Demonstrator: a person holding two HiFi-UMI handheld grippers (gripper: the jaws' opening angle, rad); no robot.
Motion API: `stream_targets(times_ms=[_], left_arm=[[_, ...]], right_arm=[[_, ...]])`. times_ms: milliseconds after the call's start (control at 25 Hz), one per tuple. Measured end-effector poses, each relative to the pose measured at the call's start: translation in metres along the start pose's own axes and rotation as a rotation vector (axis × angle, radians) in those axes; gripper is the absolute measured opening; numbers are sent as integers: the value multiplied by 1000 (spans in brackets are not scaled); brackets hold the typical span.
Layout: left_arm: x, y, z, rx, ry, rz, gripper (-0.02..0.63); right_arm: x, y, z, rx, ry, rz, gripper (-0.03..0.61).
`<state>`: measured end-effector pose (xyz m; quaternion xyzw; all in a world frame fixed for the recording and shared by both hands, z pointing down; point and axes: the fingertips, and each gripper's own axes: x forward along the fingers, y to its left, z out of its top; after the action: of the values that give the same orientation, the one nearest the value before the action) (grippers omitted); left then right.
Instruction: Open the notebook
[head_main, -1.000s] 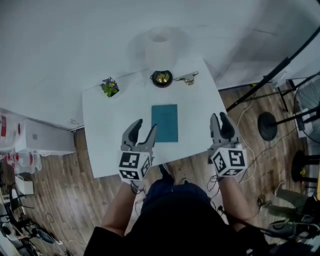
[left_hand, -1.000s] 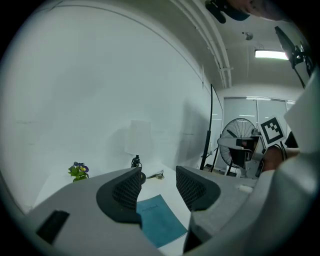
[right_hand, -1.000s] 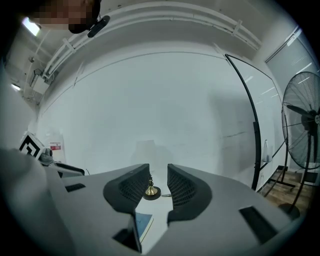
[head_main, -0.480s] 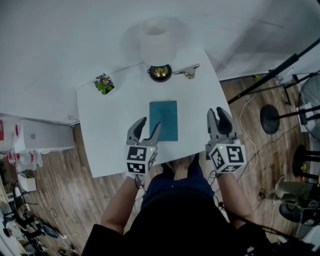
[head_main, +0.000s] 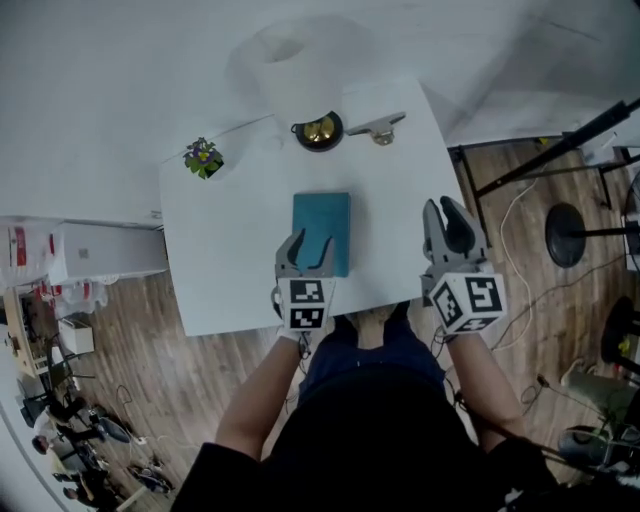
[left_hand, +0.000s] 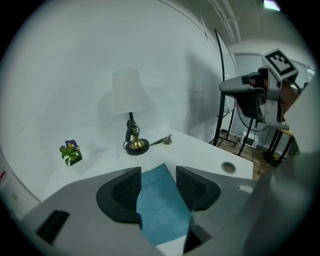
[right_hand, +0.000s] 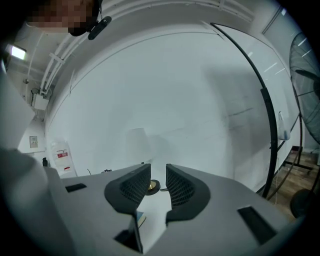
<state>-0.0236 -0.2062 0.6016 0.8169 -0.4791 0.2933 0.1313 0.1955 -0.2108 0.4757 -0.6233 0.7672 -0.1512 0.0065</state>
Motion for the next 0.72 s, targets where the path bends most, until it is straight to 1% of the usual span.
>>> stream_targets(times_ms=[120,280,440,600,720], left_arm=[[22,-14,-13,23,36,57,210],[49,-32,-36,58,115,127,205],[70,-47,-55,88,181,158,189],[84,-48,-73,114,248,202,179],[90,-48,-83,130,292,225,173]], right_arm=[[0,-25,-3,28,0,3,86],[-5,-55,-9,35,22,6,78],[-10,-84,-11,34,38,-5,74],[-11,-108,-14,53,52,-14,66],[-12,-117,-17,70,59,-13,60]])
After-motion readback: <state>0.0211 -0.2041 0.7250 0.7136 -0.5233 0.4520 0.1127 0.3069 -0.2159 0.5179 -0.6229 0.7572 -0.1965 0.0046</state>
